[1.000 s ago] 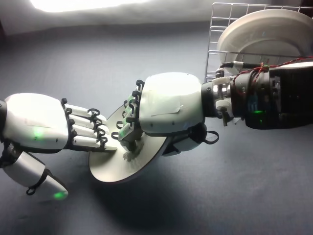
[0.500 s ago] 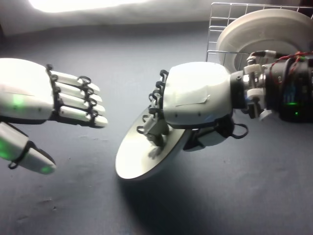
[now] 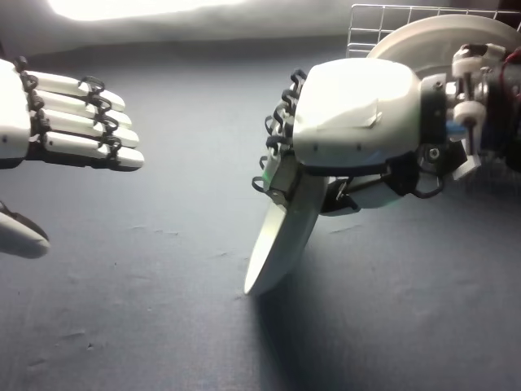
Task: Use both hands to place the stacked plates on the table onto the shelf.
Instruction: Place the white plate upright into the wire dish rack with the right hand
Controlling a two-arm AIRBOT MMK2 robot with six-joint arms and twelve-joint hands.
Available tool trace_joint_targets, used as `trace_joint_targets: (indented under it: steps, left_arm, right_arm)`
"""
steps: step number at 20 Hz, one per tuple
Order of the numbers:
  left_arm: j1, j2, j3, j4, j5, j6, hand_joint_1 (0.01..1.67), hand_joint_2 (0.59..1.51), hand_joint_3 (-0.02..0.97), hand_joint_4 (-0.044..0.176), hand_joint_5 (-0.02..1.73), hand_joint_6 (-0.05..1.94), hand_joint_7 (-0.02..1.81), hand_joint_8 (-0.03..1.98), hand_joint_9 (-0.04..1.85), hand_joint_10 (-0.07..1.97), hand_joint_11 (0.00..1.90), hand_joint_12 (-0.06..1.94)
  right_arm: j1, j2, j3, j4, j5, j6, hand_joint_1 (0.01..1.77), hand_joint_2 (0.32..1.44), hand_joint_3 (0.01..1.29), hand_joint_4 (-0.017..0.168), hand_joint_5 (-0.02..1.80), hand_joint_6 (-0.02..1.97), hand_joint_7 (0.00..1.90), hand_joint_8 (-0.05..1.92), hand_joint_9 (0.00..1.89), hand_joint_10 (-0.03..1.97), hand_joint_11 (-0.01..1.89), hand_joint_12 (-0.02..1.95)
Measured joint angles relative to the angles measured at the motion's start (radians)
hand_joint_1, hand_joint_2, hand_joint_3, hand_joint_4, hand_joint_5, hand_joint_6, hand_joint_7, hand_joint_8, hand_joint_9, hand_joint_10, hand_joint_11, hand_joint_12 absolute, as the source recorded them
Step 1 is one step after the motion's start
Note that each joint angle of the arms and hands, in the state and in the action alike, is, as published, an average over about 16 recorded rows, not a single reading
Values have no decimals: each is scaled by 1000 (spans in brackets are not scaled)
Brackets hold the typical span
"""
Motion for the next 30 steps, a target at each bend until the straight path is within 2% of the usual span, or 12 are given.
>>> trace_joint_targets:
  steps: [6,11,26,30]
  left_arm:
    - [-26,36,-13,2,-10,-5,13,1190,11,1,114,9,128,2,110,9,21,207]
    - [-35,48,-19,2,-9,-5,14,1184,11,1,117,9,133,2,113,9,22,220]
    - [-48,51,-23,-1,-7,-5,14,1179,12,2,114,9,133,2,116,8,22,242]
    - [-49,51,-23,-1,-6,-5,14,1179,11,2,120,9,139,3,123,8,22,270]
  right_arm:
    - [52,56,-56,107,-17,9,1368,967,13,1,1053,787,1082,792,1019,1098,836,1425]
    - [102,85,-90,242,-73,20,1371,967,13,1,1056,804,1070,823,1004,1115,821,1434]
    - [239,101,-128,833,-412,39,1374,967,13,-2,1046,776,1068,851,994,1116,805,1470]
    - [266,102,-131,953,-482,40,1377,968,12,-2,1040,768,1068,847,1002,1119,820,1463]
